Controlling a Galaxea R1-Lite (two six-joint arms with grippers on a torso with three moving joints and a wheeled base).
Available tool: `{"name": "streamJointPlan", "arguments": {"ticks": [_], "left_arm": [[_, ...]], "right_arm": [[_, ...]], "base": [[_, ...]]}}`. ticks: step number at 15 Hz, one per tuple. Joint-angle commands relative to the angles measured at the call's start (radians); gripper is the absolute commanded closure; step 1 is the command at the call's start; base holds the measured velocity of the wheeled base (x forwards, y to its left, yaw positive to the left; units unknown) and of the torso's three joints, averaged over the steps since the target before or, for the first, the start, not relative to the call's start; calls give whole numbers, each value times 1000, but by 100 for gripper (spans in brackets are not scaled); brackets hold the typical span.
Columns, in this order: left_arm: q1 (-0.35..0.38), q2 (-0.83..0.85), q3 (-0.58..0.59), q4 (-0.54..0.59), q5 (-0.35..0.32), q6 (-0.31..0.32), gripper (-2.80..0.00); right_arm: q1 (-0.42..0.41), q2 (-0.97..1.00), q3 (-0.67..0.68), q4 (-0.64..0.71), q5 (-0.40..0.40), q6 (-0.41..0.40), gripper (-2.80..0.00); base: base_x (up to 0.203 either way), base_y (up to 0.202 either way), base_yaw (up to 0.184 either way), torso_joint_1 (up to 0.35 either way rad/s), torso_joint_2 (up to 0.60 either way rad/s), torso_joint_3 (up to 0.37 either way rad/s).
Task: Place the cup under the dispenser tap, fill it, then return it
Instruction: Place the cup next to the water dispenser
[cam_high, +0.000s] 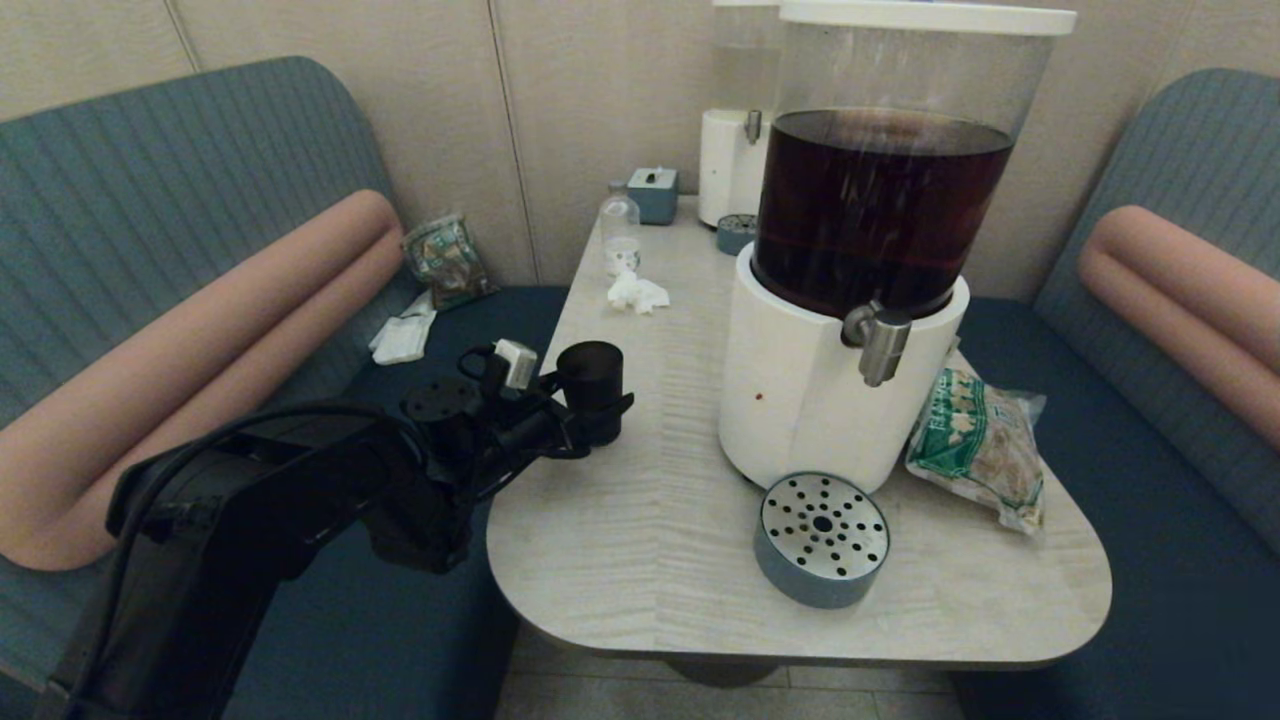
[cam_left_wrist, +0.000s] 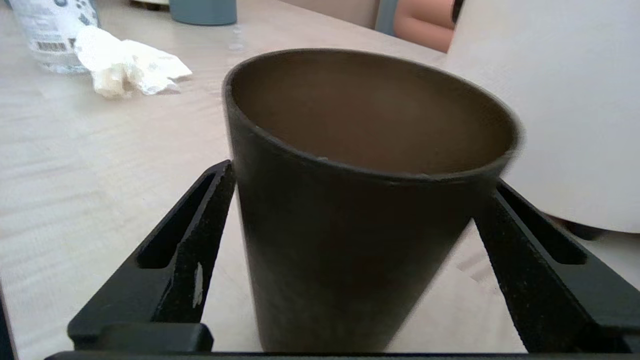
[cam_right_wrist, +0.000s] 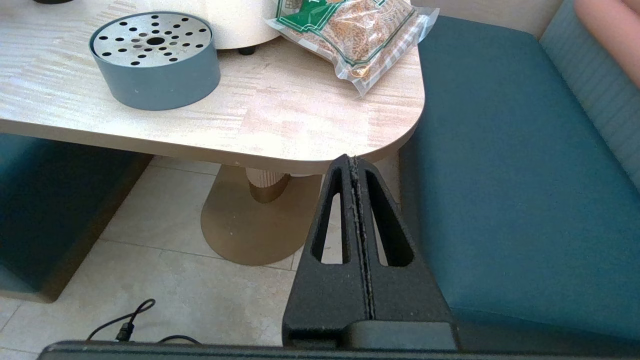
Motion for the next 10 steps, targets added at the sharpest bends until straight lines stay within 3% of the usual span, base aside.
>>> {"name": "streamJointPlan", "arguments": {"ticks": [1,10], "left_arm": [[1,-36,34,-9,-3,-5,-280],[1,-176,213,-9,-3,-1,-280]], "right_arm": [[0,2,0,0,0,-1,0],[0,2,0,0,0,-1,0]], "base": [[0,0,0,0,0,0],[0,0,0,0,0,0]]}}
